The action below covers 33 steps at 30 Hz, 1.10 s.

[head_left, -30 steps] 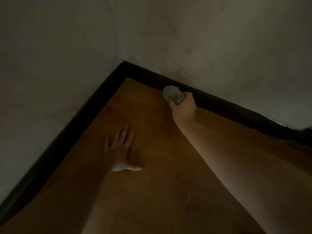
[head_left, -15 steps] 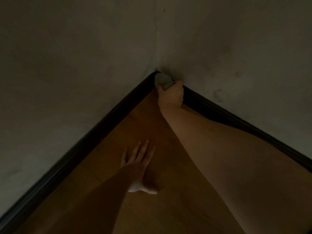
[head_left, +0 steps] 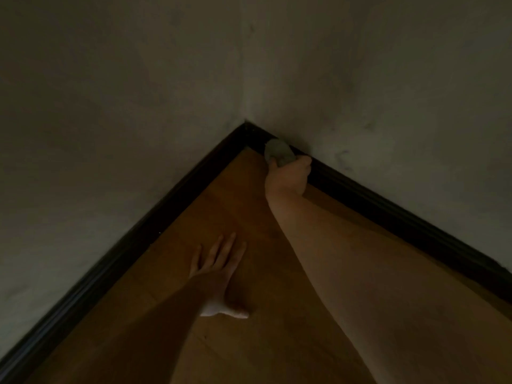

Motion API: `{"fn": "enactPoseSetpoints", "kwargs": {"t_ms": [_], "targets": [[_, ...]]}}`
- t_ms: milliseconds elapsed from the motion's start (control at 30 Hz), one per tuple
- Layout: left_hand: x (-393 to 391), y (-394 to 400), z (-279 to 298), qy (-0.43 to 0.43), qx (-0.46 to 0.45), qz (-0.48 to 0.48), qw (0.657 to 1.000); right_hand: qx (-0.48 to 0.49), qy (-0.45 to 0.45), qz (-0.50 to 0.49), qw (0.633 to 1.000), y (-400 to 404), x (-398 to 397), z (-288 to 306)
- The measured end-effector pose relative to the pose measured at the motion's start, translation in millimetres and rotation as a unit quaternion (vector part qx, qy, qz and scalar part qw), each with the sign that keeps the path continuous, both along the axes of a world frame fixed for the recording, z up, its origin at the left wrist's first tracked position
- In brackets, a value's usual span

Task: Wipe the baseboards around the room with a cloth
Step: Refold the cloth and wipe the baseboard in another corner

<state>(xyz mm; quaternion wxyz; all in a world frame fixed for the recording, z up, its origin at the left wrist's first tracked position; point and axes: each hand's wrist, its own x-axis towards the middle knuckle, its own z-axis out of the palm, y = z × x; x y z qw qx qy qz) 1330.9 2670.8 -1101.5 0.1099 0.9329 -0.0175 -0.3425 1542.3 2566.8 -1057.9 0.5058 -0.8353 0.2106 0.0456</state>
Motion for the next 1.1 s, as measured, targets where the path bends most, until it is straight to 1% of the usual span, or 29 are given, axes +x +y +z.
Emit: {"fn": "enactPoseSetpoints", "kwargs": {"t_ms": [100, 267, 400, 533, 600, 633, 700, 733, 800, 833, 867, 933, 967, 1033, 1100], "targets": [[0, 1, 0, -0.001, 0.007, -0.002, 1.0, 0.0, -0.023, -0.012, 1.0, -38, -15, -6], [1, -2, 1, -0.003, 0.022, -0.001, 1.0, -0.047, -0.03, -0.03, 0.998, -119, -42, -12], [3, -5, 6, 0.005, 0.036, -0.009, 0.999, -0.064, -0.032, -0.07, 0.995, -183, -67, -14], [4, -8, 9, 0.002, 0.068, -0.025, 0.997, -0.08, -0.021, -0.117, 0.99, -228, -84, -10], [4, -16, 13, -0.009, 0.084, -0.07, 0.994, -0.095, -0.014, -0.136, 0.986, -252, -94, -9], [4, -23, 19, -0.012, 0.077, -0.105, 0.991, -0.103, -0.012, -0.142, 0.984, -263, -99, -8], [4, -48, 28, -0.017, 0.036, -0.176, 0.984, -0.125, -0.012, -0.135, 0.983, -283, -107, -4], [6, -65, 30, -0.021, 0.019, -0.215, 0.976, -0.146, -0.01, -0.125, 0.981, -291, -111, -2], [16, -103, 33, -0.041, 0.016, -0.296, 0.954, -0.18, -0.004, -0.122, 0.976, -308, -118, 2], [21, -121, 35, -0.042, 0.022, -0.311, 0.949, -0.183, 0.002, -0.136, 0.974, -316, -121, 2], [23, -137, 35, -0.037, 0.024, -0.305, 0.951, -0.18, 0.01, -0.161, 0.97, -325, -125, 4], [19, -160, 28, -0.019, 0.017, -0.265, 0.964, -0.178, 0.031, -0.205, 0.962, -344, -135, 10], [14, -168, 22, -0.011, 0.013, -0.243, 0.97, -0.188, 0.038, -0.208, 0.959, -354, -139, 12], [2, -179, 9, -0.009, 0.014, -0.211, 0.977, -0.212, 0.024, -0.178, 0.96, -366, -144, 15], [-6, -183, -1, -0.032, 0.014, -0.184, 0.982, -0.209, -0.01, -0.126, 0.97, -361, -142, 18]]}}
